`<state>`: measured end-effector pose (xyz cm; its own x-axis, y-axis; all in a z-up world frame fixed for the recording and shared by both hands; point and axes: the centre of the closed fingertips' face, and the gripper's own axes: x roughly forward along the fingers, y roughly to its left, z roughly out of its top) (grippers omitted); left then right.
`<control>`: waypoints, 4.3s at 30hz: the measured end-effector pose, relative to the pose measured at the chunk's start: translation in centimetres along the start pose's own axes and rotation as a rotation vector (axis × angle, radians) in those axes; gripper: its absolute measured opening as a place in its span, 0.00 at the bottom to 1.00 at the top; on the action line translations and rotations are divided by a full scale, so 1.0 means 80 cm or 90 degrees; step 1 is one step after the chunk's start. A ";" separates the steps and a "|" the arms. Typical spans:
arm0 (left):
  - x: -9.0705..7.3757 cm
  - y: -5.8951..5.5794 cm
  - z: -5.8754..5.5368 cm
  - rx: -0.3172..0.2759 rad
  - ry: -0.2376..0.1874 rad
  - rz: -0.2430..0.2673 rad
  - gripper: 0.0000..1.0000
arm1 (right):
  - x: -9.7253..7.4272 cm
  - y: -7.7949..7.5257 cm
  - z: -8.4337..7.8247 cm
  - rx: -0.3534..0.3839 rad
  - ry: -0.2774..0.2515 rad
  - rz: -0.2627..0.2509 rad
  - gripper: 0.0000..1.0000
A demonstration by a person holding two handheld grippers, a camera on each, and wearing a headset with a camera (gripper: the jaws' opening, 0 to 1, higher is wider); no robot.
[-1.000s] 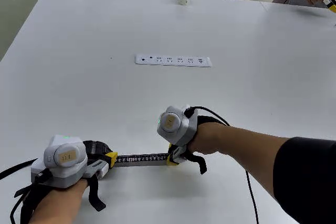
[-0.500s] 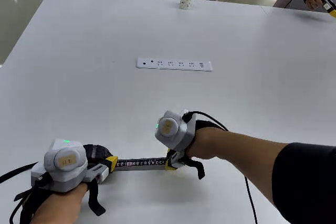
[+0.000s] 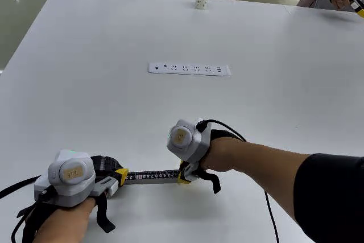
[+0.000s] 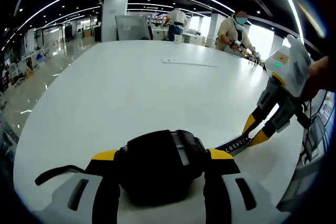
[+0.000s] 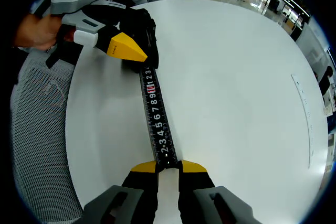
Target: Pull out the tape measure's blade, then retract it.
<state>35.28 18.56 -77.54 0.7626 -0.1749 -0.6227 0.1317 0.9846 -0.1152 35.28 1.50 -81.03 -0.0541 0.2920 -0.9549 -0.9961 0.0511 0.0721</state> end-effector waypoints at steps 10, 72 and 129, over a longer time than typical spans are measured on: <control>-0.001 0.000 0.000 -0.004 0.001 -0.002 0.60 | 0.001 0.001 0.003 -0.001 -0.002 0.000 0.10; 0.001 -0.001 -0.001 -0.007 0.003 -0.007 0.60 | 0.007 0.005 0.024 -0.009 -0.015 0.003 0.10; 0.001 -0.001 -0.002 -0.015 0.007 -0.014 0.60 | 0.013 0.009 0.044 -0.009 -0.038 0.006 0.10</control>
<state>35.25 18.48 -77.71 0.7525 -0.1963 -0.6287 0.1334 0.9802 -0.1464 34.73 5.20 -80.94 -0.0597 0.3484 -0.9354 -0.9965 0.0349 0.0766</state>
